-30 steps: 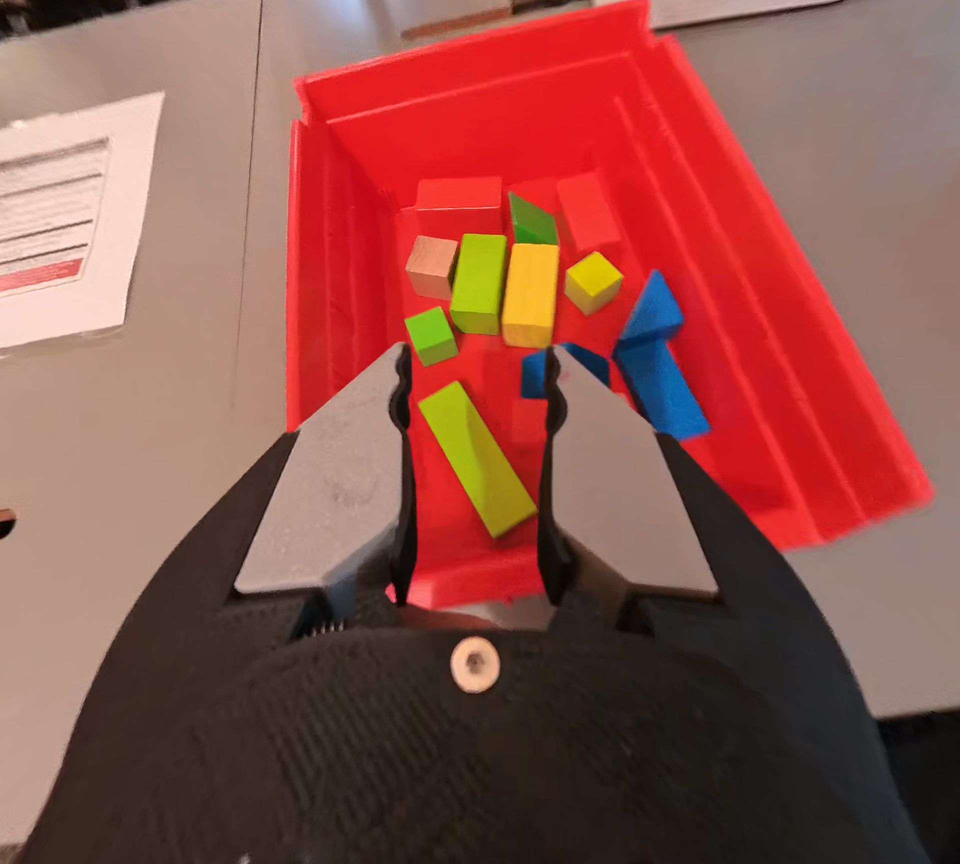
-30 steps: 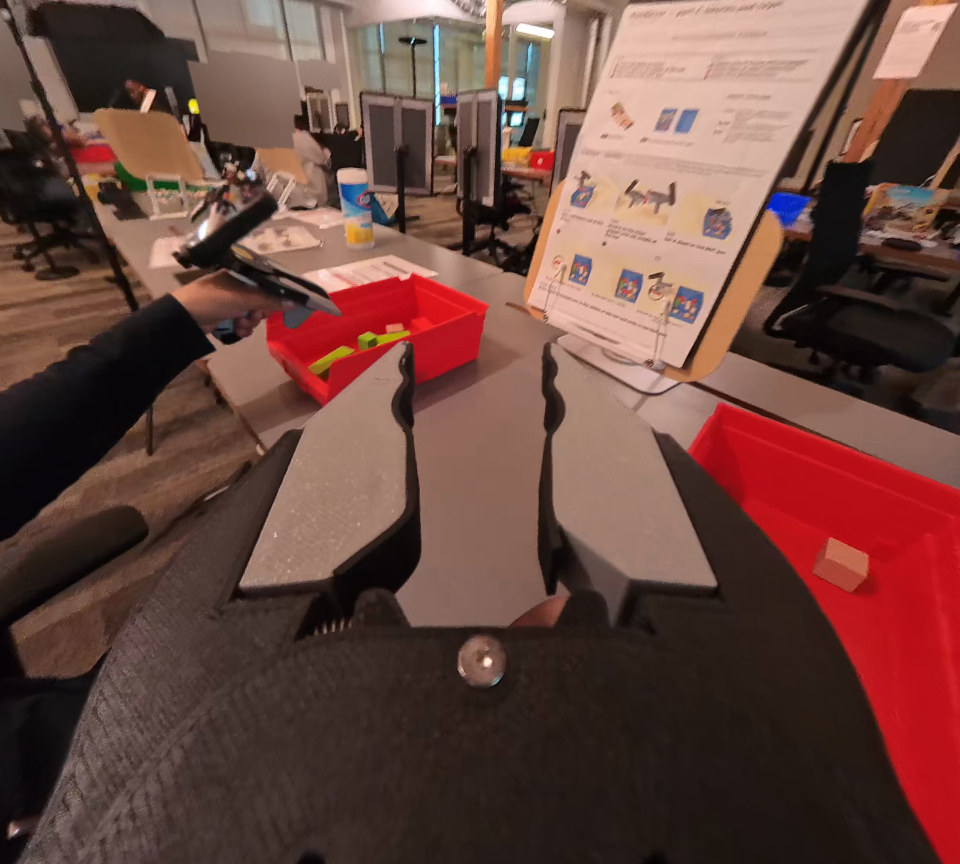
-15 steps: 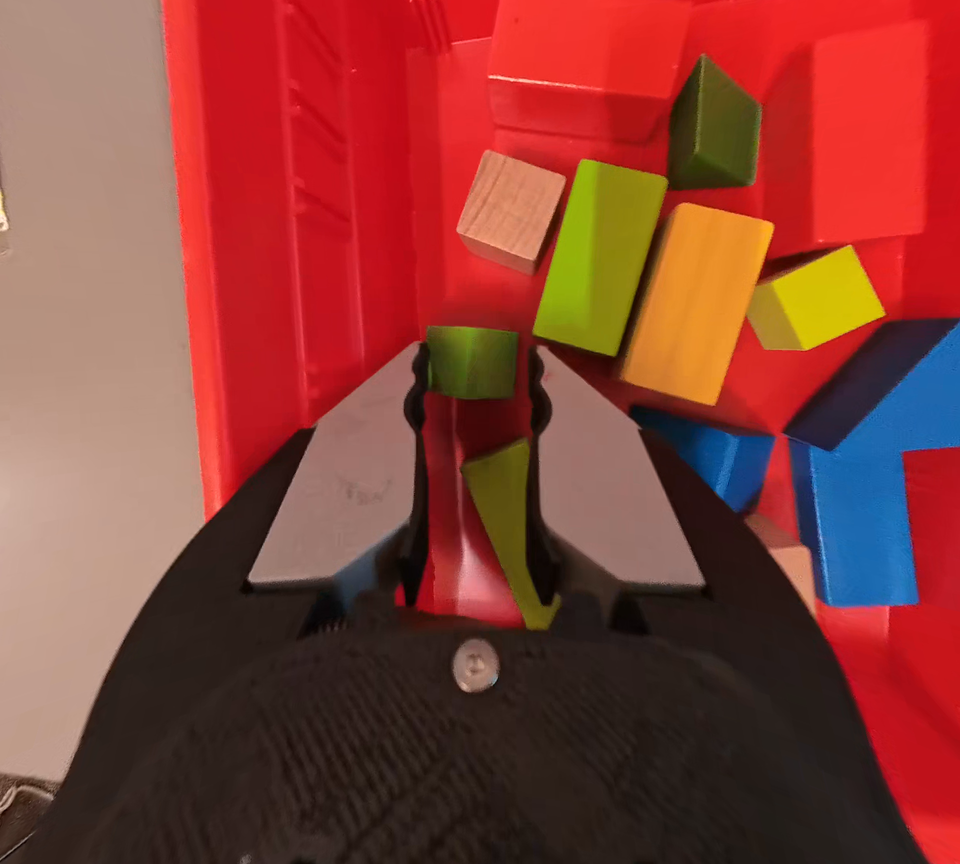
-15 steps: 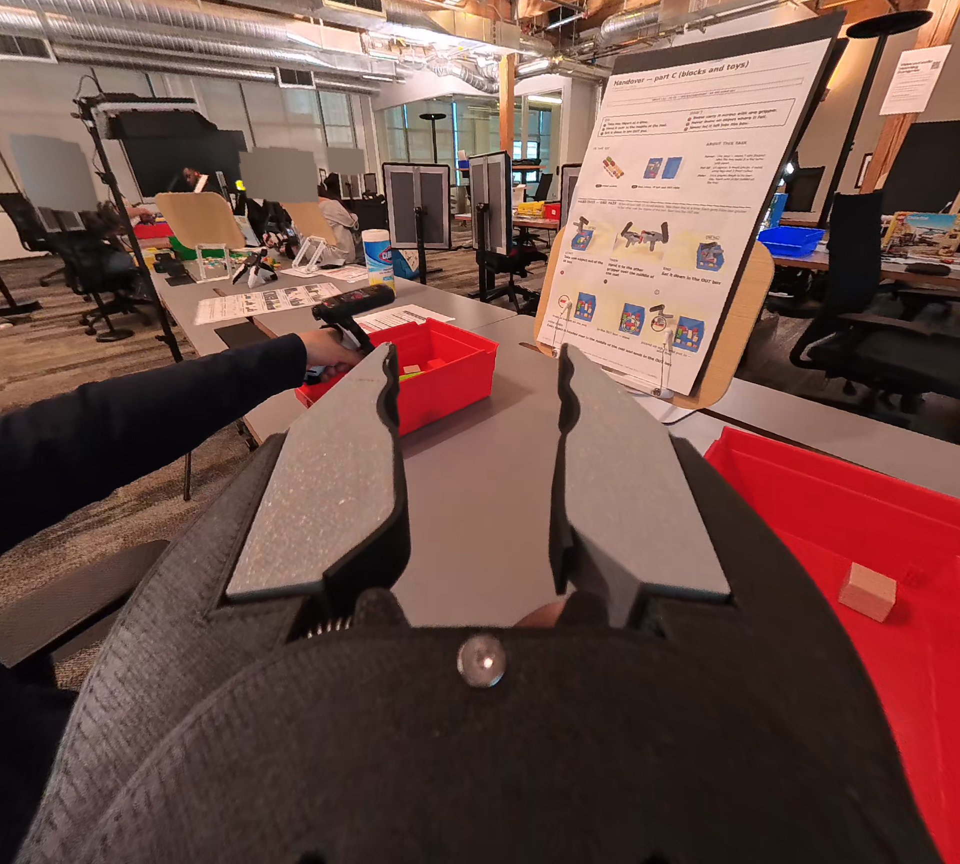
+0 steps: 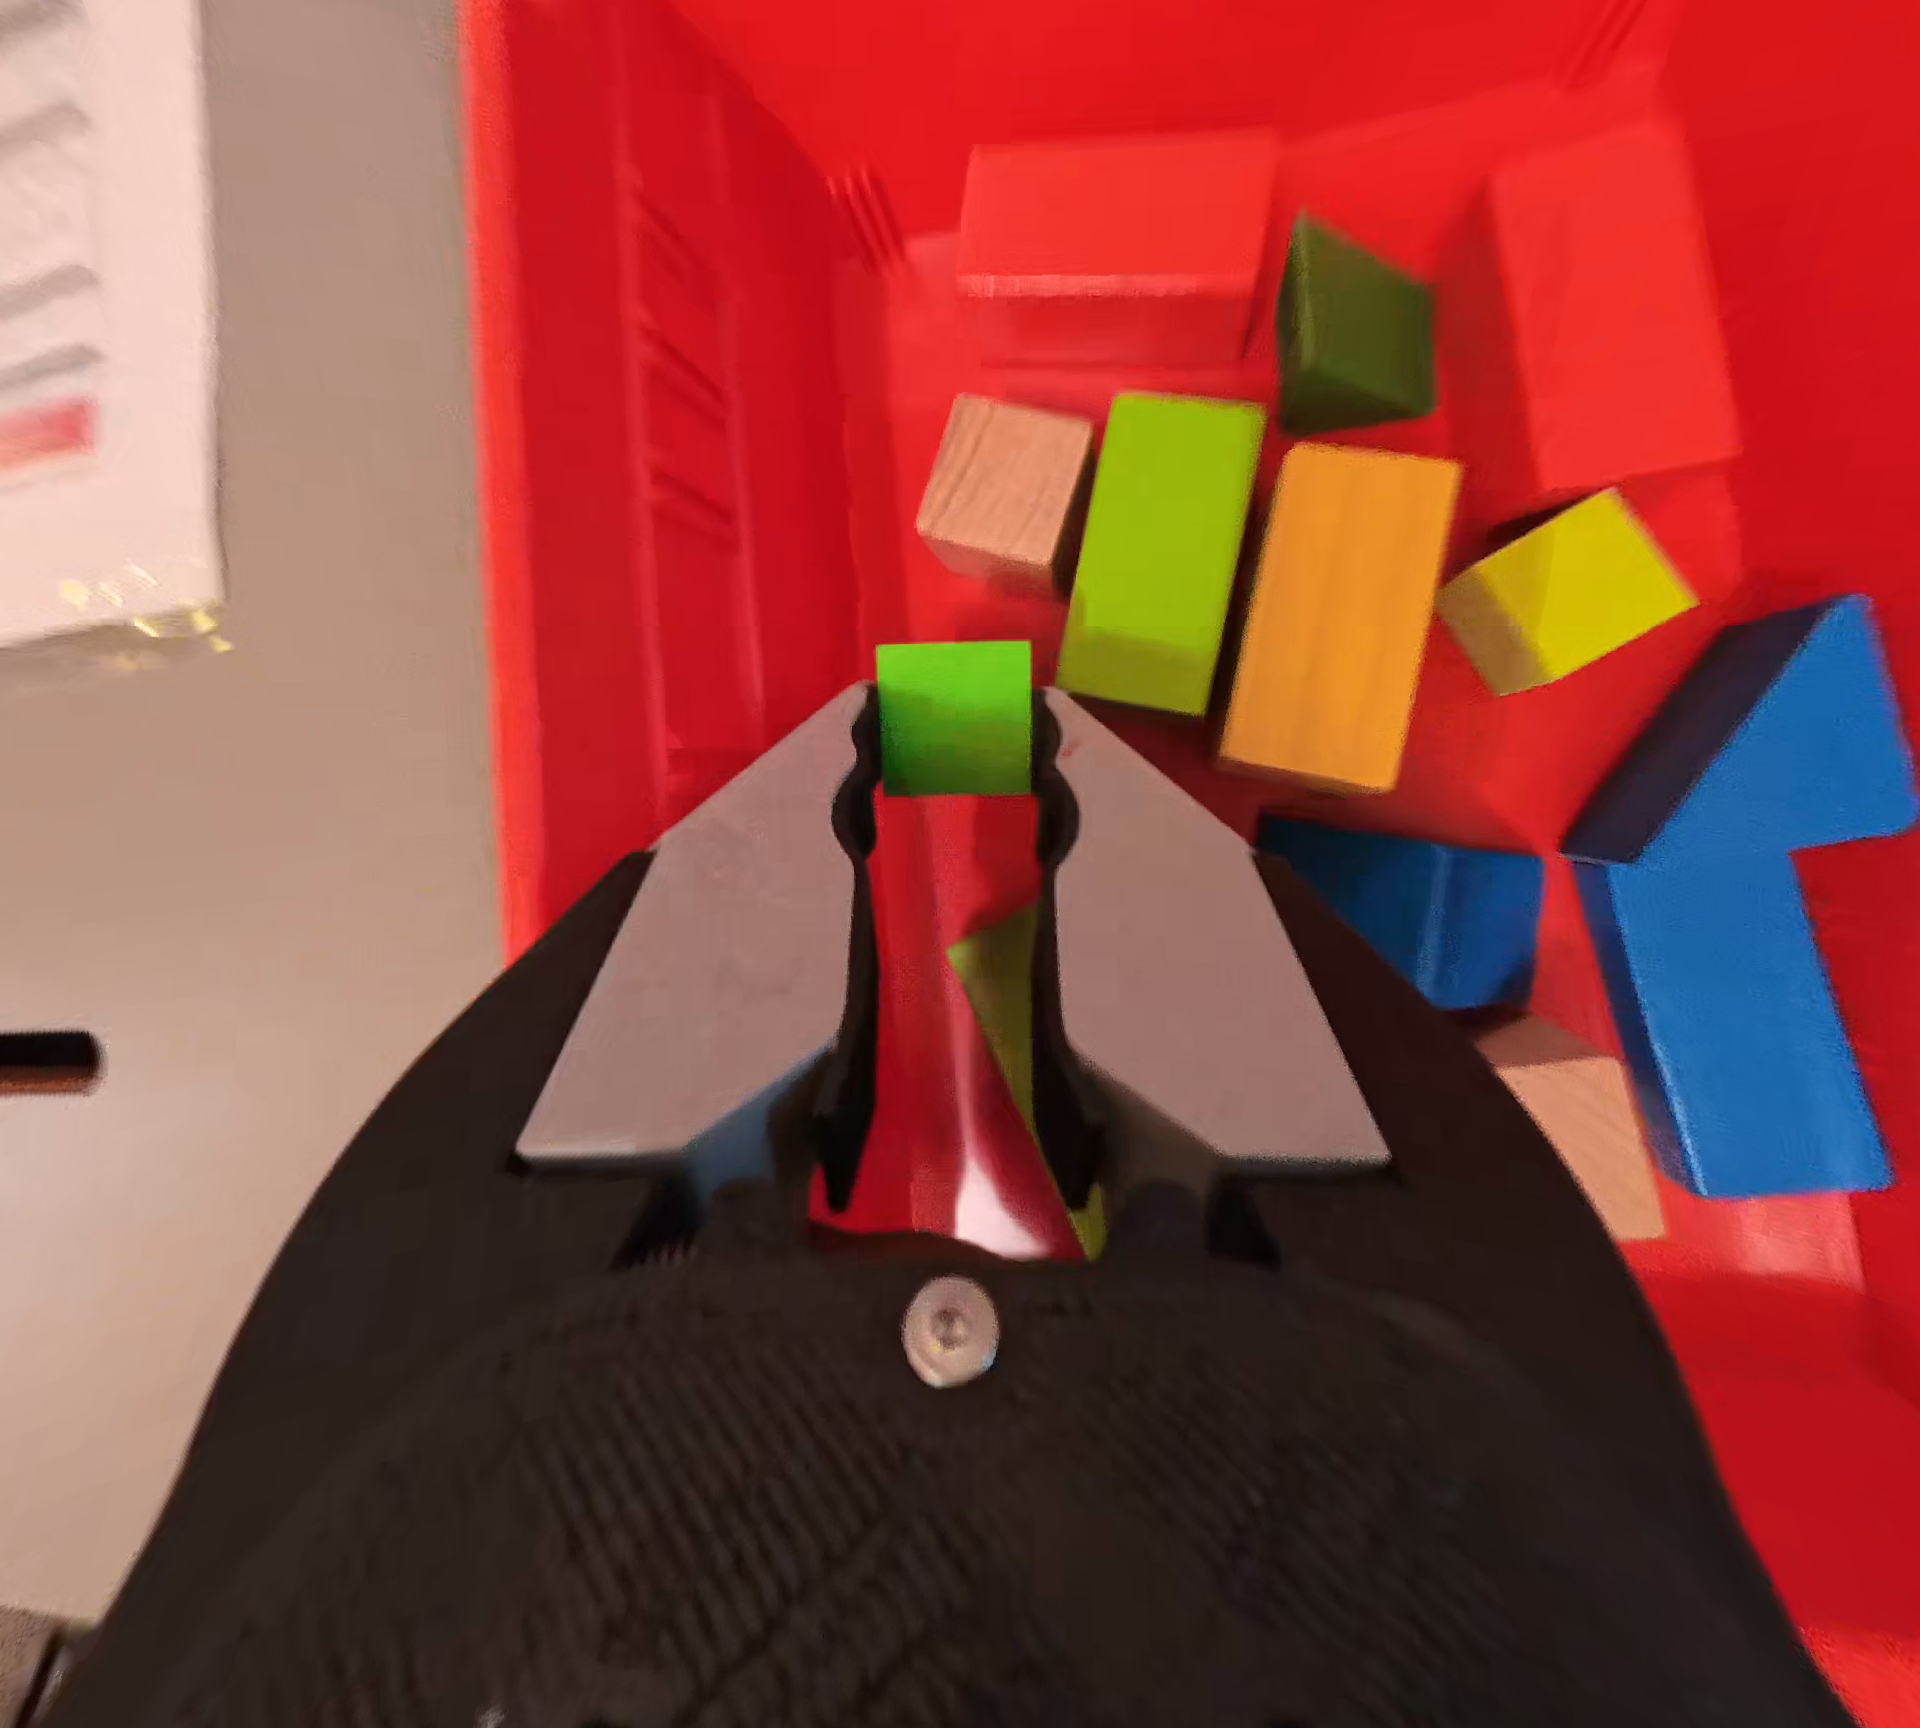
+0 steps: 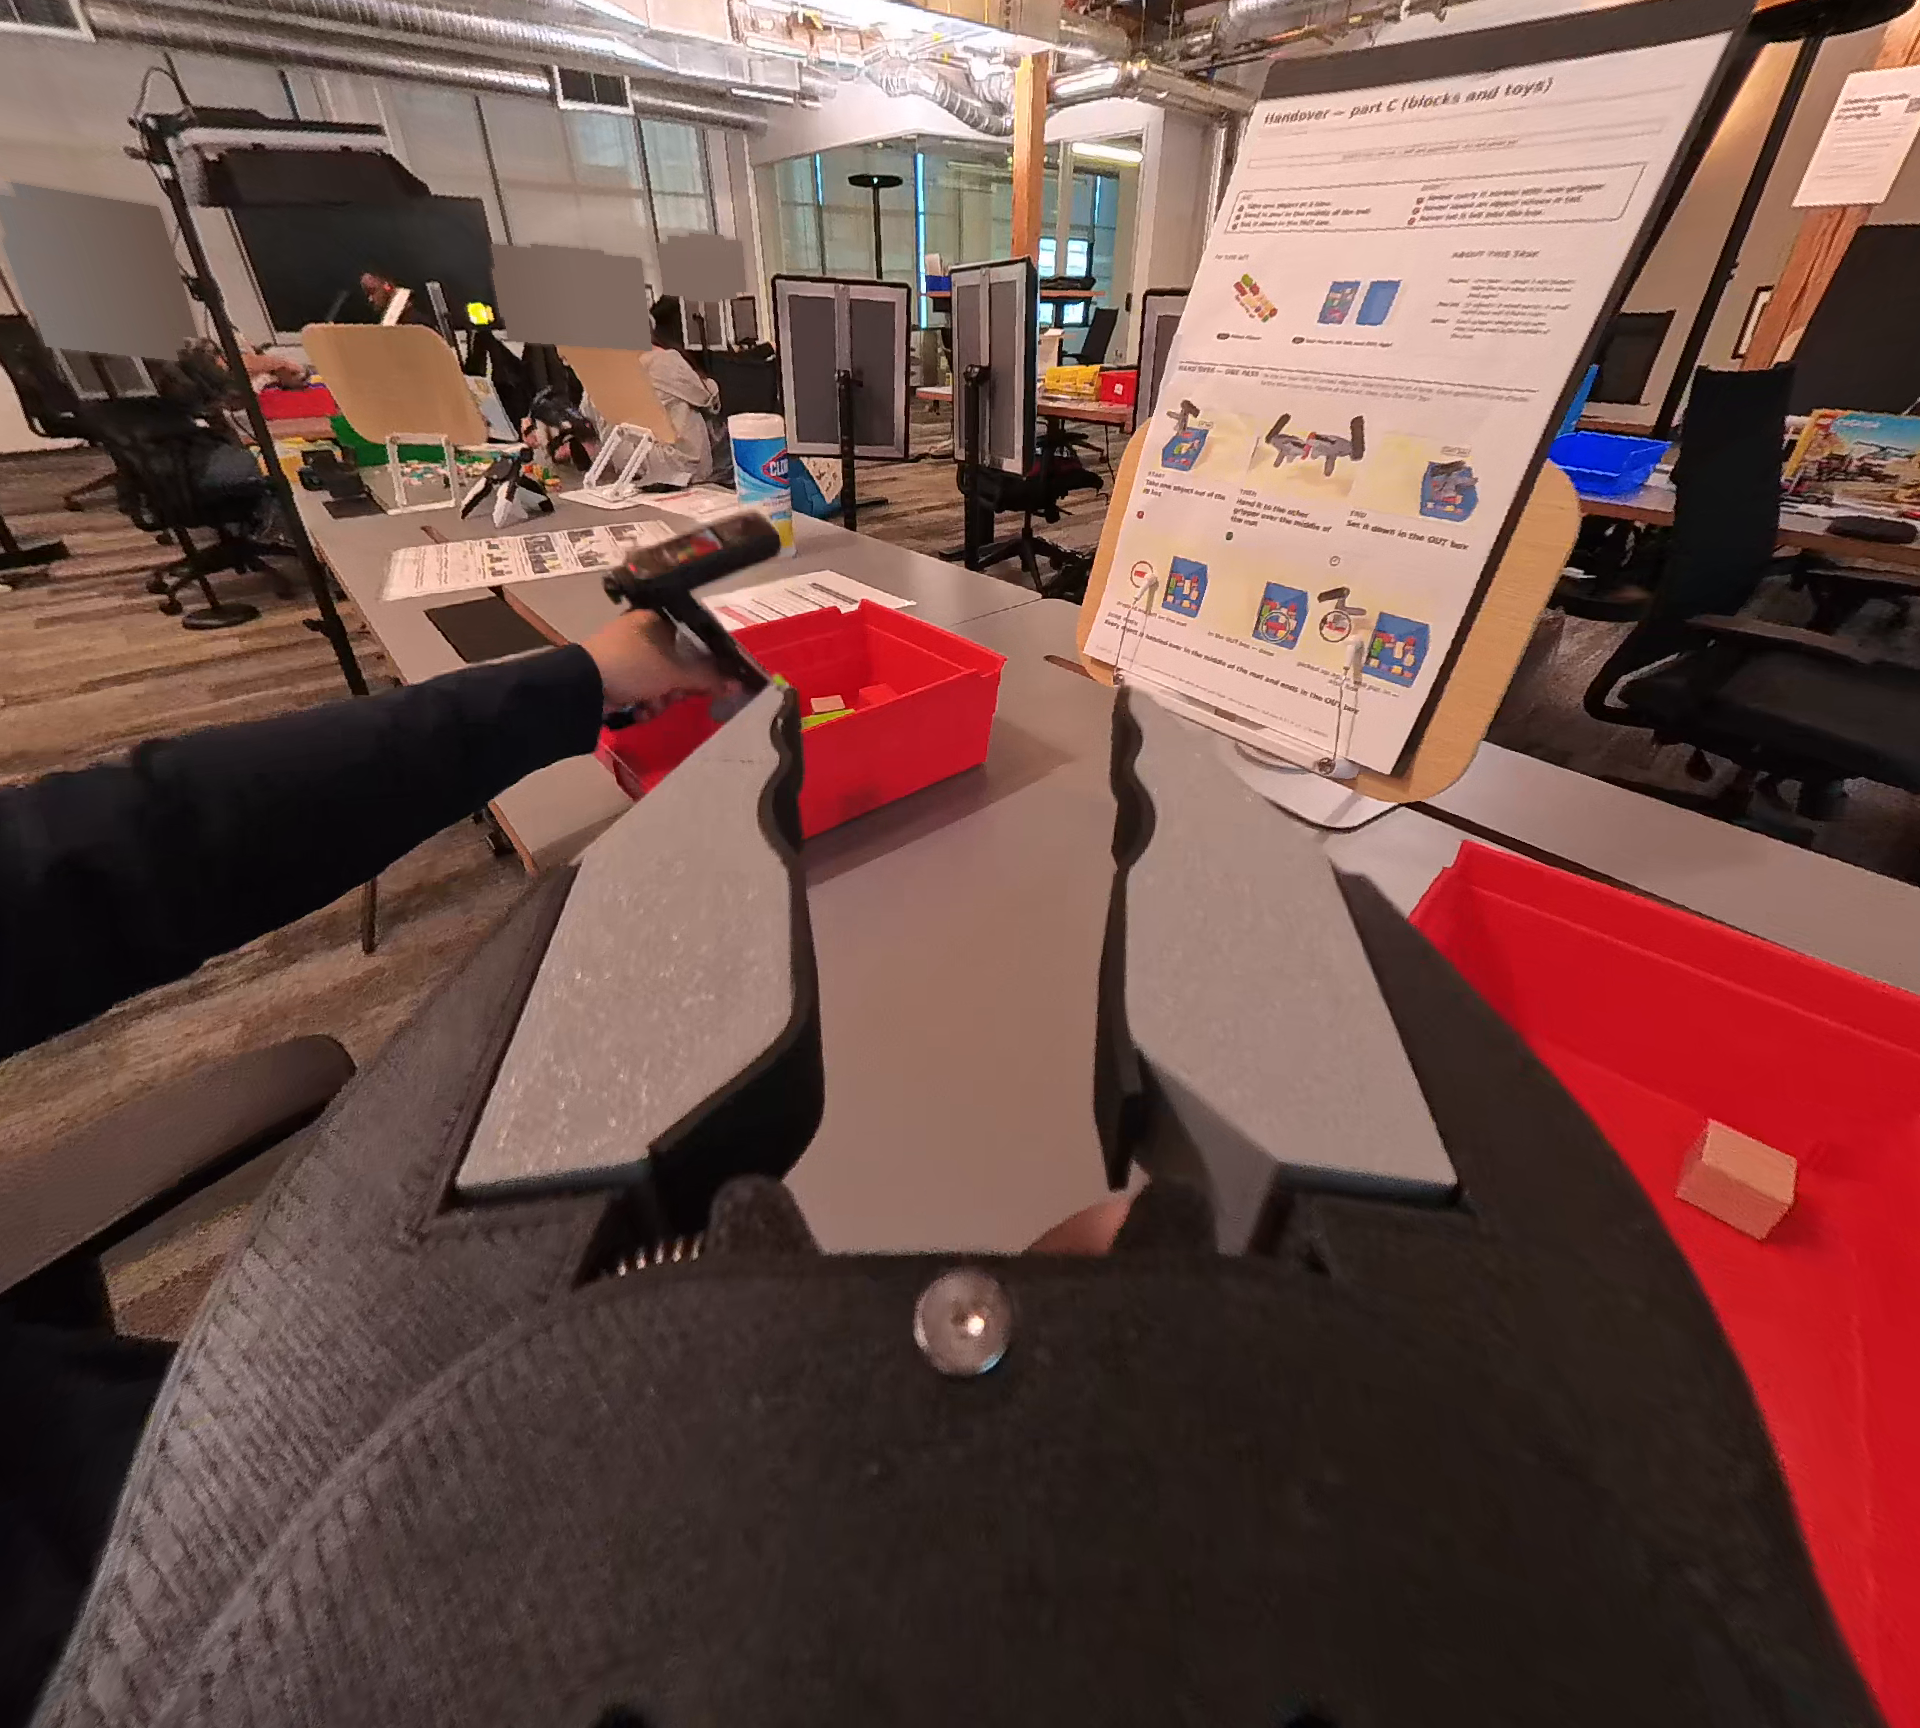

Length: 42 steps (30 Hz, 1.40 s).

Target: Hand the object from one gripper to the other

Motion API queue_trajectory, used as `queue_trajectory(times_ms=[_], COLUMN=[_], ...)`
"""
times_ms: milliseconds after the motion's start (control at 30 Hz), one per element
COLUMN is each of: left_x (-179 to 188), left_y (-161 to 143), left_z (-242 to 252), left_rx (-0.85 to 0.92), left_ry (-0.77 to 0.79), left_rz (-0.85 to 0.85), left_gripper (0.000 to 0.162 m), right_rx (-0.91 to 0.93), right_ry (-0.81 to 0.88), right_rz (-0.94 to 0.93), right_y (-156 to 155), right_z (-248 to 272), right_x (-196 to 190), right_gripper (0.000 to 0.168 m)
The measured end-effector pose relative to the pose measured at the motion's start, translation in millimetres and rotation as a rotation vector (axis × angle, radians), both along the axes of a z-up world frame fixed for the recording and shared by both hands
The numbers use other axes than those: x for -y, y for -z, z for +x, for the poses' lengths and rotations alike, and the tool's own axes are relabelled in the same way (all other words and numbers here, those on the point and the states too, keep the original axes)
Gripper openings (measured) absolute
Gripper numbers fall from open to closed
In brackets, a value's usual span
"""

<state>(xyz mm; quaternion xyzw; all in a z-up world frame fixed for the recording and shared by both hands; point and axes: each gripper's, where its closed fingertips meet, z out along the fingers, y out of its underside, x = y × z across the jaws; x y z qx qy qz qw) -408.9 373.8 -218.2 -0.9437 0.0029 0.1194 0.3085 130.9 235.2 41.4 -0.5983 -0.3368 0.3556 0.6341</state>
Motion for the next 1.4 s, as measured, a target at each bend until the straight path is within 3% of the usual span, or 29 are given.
queue_trajectory(times_ms=[100, 200, 333, 433, 567, 700, 833, 1033, 1133, 1400], left_x=[-1.7, 9.3, 53.9, 94.6, 141.6, 152.3, 172.5, 176.5, 173.1, 168.2], left_y=[-49.2, -111.1, -173.2, -194.6, -191.1, -179.2, -168.9, -163.7, -160.5, -156.1], left_z=[21.4, 77.6, 169.3, 235.0, 307.1, 340.7, 371.6, 379.6, 380.0, 382.4], left_rx=[-0.026, 0.026, -0.002, -0.076, -0.371, -0.693, -0.701, -0.775, -0.798, -0.735], left_ry=[0.081, 0.250, 0.523, 0.697, 0.923, 0.995, 1.130, 1.140, 1.129, 1.119], left_rz=[0.188, 0.455, 0.752, 0.914, 1.070, 1.050, 1.083, 1.073, 1.060, 1.067], left_gripper=[0.026, 0.026, 0.026, 0.026, 0.026, 0.025, 0.025, 0.026, 0.026, 0.025], right_rx=[0.012, 0.021, 0.040, 0.079, 0.123, 0.159, 0.195, 0.205, 0.239, 0.272], right_ry=[-0.018, -0.062, -0.160, -0.228, -0.329, -0.406, -0.412, -0.433, -0.416, -0.394], right_rz=[-0.021, -0.050, -0.097, -0.134, -0.196, -0.226, -0.222, -0.220, -0.204, -0.159], right_y=[5.5, 11.7, 23.0, 37.2, 58.4, 76.3, 90.4, 96.7, 102.2, 107.8], right_z=[-6.2, -17.3, -42.6, -67.3, -104.4, -140.1, -162.2, -171.3, -172.8, -175.9], right_x=[-4.3, -5.3, 2.0, 8.3, 19.9, 34.3, 39.2, 44.3, 43.3, 40.1], right_gripper=[0.058, 0.057, 0.057, 0.057, 0.057, 0.055, 0.055, 0.045, 0.030, 0.025])
